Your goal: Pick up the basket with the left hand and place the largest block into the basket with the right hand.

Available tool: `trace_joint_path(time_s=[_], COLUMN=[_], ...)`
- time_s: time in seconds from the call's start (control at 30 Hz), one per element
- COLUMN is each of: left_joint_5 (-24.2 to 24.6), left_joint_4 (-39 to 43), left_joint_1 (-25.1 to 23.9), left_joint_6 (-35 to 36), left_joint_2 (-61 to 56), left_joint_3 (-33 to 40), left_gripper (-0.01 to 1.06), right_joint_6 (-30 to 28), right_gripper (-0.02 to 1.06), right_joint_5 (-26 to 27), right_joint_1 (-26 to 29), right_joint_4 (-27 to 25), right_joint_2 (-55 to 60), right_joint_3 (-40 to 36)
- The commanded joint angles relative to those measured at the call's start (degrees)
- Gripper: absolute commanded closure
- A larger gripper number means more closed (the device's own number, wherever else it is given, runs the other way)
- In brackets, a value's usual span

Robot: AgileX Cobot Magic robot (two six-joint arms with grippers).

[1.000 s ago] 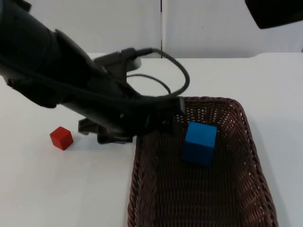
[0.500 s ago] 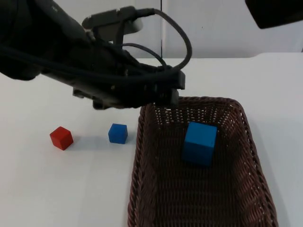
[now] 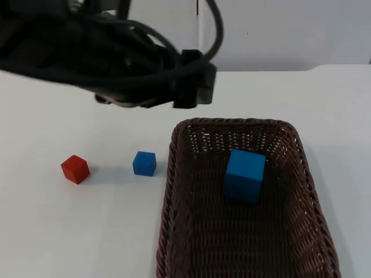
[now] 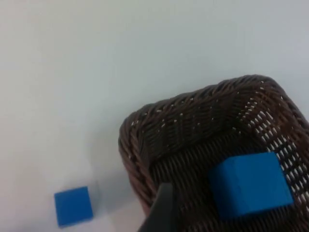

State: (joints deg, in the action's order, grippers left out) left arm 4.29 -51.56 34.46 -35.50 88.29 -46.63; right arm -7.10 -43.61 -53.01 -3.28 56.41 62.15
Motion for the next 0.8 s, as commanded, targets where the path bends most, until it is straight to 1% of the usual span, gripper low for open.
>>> trace_joint_path(time_s=[0.0, 0.07, 0.17, 0.27, 0.3, 0.33, 0.4, 0.47, 0.5, 0.53, 0.67, 0.7, 0.77], left_joint_5=[-0.75, -0.71, 1.58, 4.54, 5.4, 5.4, 7.24, 8.78, 8.78, 9.37, 13.08, 13.08, 14.97], left_joint_4=[1.28, 2.02, 4.04, 5.12, 5.32, 5.32, 5.91, 6.35, 6.35, 7.15, 9.87, 9.87, 11.29], left_joint_1=[0.17, 0.17, 0.17, 0.17, 0.17, 0.17, 0.17, 0.17, 0.17, 0.17, 0.17, 0.17, 0.17], left_joint_6=[-0.25, -0.25, -0.25, -0.25, -0.25, -0.25, -0.25, -0.25, -0.25, -0.15, -0.15, -0.15, -0.15], left_joint_2=[-2.24, -5.28, -8.42, -11.99, -13.26, -13.26, -15.61, -18.27, -18.27, -19.64, -25.03, -25.03, -27.59], left_joint_3=[1.74, 3.79, 4.35, 4.35, 4.35, 4.35, 4.35, 4.35, 4.35, 4.35, 4.35, 4.35, 4.35], left_gripper=[0.27, 0.27, 0.27, 0.27, 0.27, 0.27, 0.27, 0.27, 0.27, 0.27, 0.27, 0.27, 0.27], right_joint_6=[0.24, 0.24, 0.35, 0.69, 0.95, 0.95, 2.49, 3.45, 3.45, 4.02, 6.51, 6.51, 6.62], right_gripper=[0.33, 0.33, 0.33, 0.33, 0.33, 0.33, 0.33, 0.33, 0.33, 0.33, 0.33, 0.33, 0.33], right_joint_5=[0.67, -0.24, -0.23, 1.44, 1.71, 1.71, 2.24, 2.39, 2.39, 2.39, 2.47, 2.47, 2.18], right_joint_1=[-0.07, -0.07, -0.07, -0.07, -0.07, -0.07, -0.07, -0.07, -0.07, -0.07, -0.07, -0.07, -0.07], right_joint_4=[0.2, 0.49, 1.65, 3.28, 3.28, 3.28, 3.28, 3.28, 3.28, 3.28, 4.64, 4.64, 4.64], right_joint_2=[-2.16, -5.01, -7.4, -12.19, -13.67, -13.67, -17.43, -21.06, -21.06, -23.11, -31.41, -31.41, -35.49], right_joint_3=[0.0, 0.0, -0.83, -4.96, -6.84, -6.84, -10.4, -14.2, -14.2, -15.77, -21.79, -21.79, -24.01])
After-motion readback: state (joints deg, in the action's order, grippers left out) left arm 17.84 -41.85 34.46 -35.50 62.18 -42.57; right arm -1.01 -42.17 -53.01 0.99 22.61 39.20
